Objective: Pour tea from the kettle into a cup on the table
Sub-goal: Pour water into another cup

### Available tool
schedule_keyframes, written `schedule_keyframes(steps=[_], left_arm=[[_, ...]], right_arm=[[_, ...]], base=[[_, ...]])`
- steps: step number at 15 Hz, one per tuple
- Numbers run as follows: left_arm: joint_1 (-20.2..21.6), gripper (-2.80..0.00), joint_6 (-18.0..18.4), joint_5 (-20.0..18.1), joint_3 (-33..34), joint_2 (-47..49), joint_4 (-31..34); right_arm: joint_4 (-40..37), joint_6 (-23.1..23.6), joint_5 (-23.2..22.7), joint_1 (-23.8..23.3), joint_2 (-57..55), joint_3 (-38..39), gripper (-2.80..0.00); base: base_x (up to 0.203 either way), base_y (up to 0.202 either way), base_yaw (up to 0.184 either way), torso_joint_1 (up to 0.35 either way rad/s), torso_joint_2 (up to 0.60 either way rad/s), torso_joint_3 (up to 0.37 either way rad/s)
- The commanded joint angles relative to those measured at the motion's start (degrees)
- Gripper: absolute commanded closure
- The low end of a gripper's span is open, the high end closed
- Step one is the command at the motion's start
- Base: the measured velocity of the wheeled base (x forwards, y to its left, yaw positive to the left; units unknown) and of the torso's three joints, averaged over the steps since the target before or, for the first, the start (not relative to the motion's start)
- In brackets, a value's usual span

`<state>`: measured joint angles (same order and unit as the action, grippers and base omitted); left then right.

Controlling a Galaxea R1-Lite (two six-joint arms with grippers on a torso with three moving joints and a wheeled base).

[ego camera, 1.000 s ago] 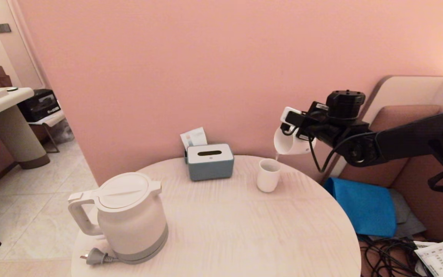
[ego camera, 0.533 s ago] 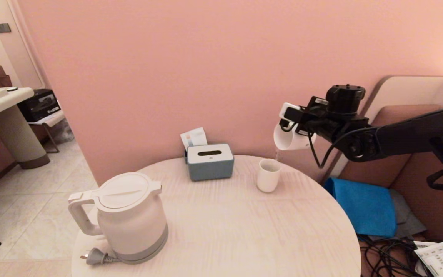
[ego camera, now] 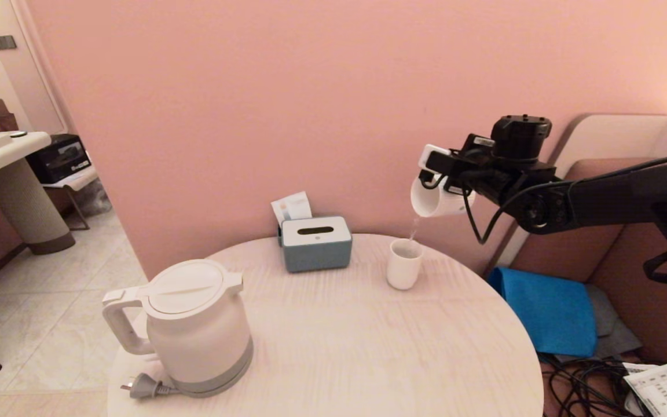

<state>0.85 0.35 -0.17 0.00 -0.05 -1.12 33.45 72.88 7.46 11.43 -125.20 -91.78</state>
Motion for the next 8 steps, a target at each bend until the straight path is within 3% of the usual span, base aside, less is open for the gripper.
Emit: schedule_keyframes(steps=[1,8], left_arm=[[0.0,0.00,0.0,0.0,0.0,0.0,0.0],[0.0,0.00,0.0,0.0,0.0,0.0,0.0]], right_arm=[[0.3,0.4,0.0,0.2,0.1,0.1,0.00],[3.6,0.3,0.2,0.4,-0.6,4.1,0.00]], base=[[0.000,0.000,0.000,0.000,0.00,0.000],[0.000,0.000,0.000,0.000,0.00,0.000]])
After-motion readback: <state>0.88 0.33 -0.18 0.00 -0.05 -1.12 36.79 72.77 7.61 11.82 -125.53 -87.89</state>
